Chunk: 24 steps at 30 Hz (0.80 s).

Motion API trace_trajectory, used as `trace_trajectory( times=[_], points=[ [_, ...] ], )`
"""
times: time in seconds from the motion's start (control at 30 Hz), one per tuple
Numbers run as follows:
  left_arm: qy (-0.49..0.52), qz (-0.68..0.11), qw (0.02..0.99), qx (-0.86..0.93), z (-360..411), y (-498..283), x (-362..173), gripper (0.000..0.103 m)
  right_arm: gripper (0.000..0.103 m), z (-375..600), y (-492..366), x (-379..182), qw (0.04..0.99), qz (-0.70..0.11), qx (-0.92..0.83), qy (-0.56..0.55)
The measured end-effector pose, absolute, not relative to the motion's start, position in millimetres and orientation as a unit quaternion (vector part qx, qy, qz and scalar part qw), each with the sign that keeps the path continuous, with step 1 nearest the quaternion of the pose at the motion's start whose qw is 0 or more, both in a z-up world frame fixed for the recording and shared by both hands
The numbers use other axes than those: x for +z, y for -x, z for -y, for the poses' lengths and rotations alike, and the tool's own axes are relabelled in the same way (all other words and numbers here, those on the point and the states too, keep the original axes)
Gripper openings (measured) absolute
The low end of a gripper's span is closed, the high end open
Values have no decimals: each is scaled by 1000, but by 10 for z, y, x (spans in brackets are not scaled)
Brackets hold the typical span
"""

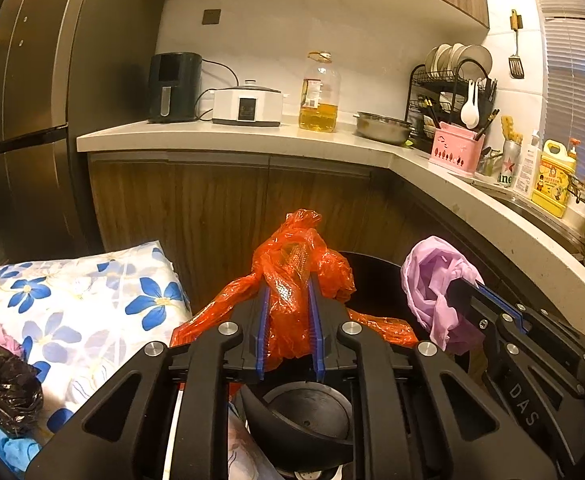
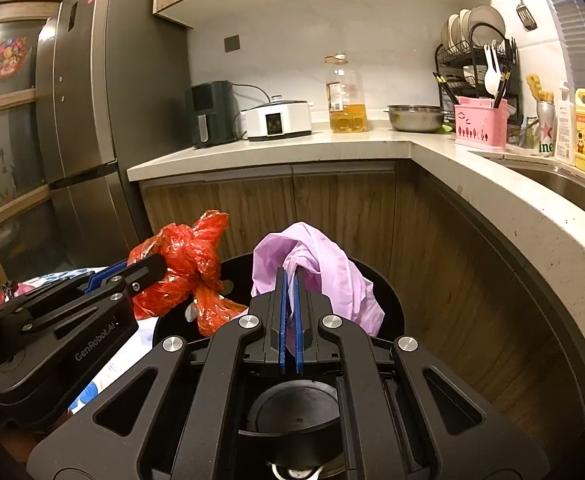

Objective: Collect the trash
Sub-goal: 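Carry the orange bag and pink glove over the black bin with both grippers, then open both grippers to drop the orange bag and pink glove into the bin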

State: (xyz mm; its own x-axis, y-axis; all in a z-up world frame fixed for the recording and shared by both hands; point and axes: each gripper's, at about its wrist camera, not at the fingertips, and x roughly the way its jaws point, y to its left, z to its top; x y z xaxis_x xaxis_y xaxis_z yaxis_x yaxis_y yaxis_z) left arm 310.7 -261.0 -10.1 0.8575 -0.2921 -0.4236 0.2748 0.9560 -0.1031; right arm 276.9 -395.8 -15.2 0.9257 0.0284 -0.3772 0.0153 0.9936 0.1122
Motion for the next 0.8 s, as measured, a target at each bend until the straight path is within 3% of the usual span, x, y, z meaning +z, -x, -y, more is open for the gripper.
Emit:
trace_trajectory(
  times=[0.13,0.3,0.33,0.5,0.8],
  points=[
    [13,-225,963,-150,2635,-3124,-118,20,9,3983,-2787,-182,979,-197,-1,-57],
    [12,-225,963,-146,2622,-3134,-140,36,31,4021,-2790,-194,979,-194,-6,-61],
    [11,-226,963,-146,2619,-3135,-142,37,32,4031,-2788,-192,979,-193,-8,-62],
    [8,-218,966,-139,2608,-3108,-137,63,41,4087,-2774,-190,979,-190,-20,-70],
    [21,-219,967,-128,2500,-3073,-147,83,54,4119,-2735,-198,978,-194,-34,-73]
  ],
)
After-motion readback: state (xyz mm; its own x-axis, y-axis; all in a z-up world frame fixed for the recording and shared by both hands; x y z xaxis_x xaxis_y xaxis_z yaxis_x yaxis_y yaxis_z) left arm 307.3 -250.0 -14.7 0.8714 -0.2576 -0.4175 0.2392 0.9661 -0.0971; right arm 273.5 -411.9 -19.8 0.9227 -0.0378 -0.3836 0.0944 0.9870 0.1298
